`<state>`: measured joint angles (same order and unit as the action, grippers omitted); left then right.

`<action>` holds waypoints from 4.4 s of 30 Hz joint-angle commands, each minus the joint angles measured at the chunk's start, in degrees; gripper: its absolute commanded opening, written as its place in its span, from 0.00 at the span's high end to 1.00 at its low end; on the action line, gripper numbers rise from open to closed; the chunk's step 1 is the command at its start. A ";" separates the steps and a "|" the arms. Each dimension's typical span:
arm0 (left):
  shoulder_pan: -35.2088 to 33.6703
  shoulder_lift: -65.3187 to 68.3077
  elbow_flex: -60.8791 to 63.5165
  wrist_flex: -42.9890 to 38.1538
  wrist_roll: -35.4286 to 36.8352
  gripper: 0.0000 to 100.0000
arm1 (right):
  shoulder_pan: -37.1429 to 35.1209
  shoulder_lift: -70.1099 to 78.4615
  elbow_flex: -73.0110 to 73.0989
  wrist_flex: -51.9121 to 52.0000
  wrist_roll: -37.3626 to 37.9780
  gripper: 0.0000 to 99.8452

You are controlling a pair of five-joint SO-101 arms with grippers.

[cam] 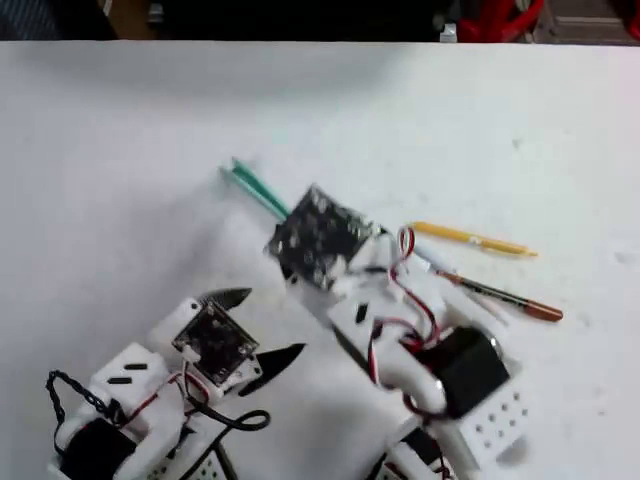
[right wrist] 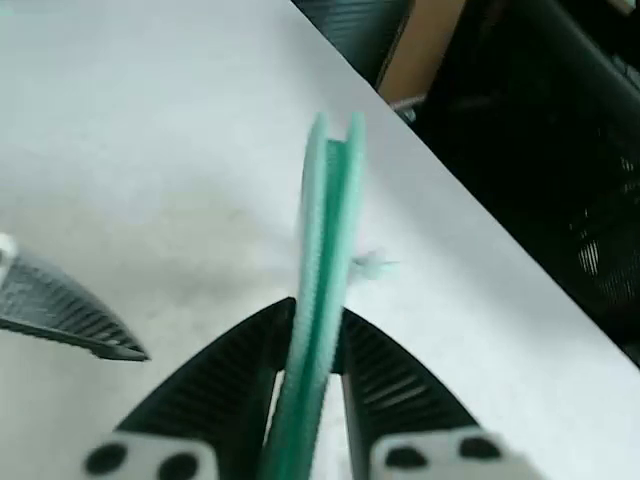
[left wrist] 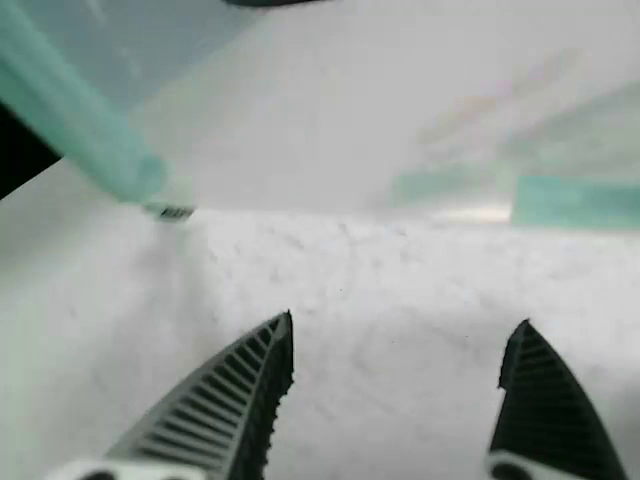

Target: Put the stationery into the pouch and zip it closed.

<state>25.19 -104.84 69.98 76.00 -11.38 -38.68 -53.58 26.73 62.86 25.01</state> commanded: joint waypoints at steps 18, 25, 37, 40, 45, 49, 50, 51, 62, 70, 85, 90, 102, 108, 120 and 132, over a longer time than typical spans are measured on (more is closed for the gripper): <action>-10.51 0.40 1.49 -8.18 11.34 0.68 | -10.15 -4.35 -22.24 15.16 -1.49 0.98; -4.70 0.40 -7.03 -2.11 10.90 0.68 | -14.29 -4.88 -30.95 23.78 0.35 0.98; 0.57 0.40 -14.86 -2.20 11.34 0.68 | -20.70 -4.88 -33.93 29.49 0.97 0.98; 1.36 0.40 -15.65 -3.25 11.34 0.68 | -20.79 -4.88 -33.76 29.76 0.88 0.98; 1.36 0.22 -16.18 -6.77 11.25 0.75 | -20.79 -4.88 -31.12 30.37 0.88 0.98; 1.36 0.22 -18.81 -5.89 11.08 0.75 | -20.70 -4.88 -22.86 29.85 1.32 0.98; 1.36 0.22 -19.69 -5.27 11.08 0.75 | -20.70 -4.88 -20.75 29.41 1.32 0.98; 1.36 0.22 -20.66 -4.57 11.08 0.75 | -20.62 -4.97 -19.08 28.88 1.32 0.98; -0.31 0.13 -18.81 -2.55 9.76 0.75 | -17.63 -8.66 -14.07 23.60 1.41 0.98; -21.41 0.13 -11.60 -2.55 -1.32 0.75 | -6.64 -8.84 -0.44 22.99 9.14 0.98; -23.96 0.13 7.12 -12.04 -2.11 0.76 | -2.15 -8.84 22.68 14.64 15.03 0.90; -23.96 0.13 11.16 -15.82 -2.11 0.76 | -2.51 -8.75 22.42 14.20 15.12 0.86; -23.96 0.13 11.60 -15.91 -2.11 0.76 | -9.01 10.86 18.46 6.02 13.54 0.80; -23.96 0.13 11.69 -15.56 -2.11 0.76 | -9.98 24.48 5.36 13.05 16.62 0.87; -23.96 0.13 11.16 -14.59 -2.02 0.73 | 0.57 38.73 -8.26 23.69 29.27 0.98; -23.87 0.13 7.38 -10.81 3.25 0.70 | -4.44 28.09 -31.65 30.81 22.07 0.98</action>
<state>1.10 -104.84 81.67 62.55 -9.54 -42.64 -20.35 0.88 95.03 49.80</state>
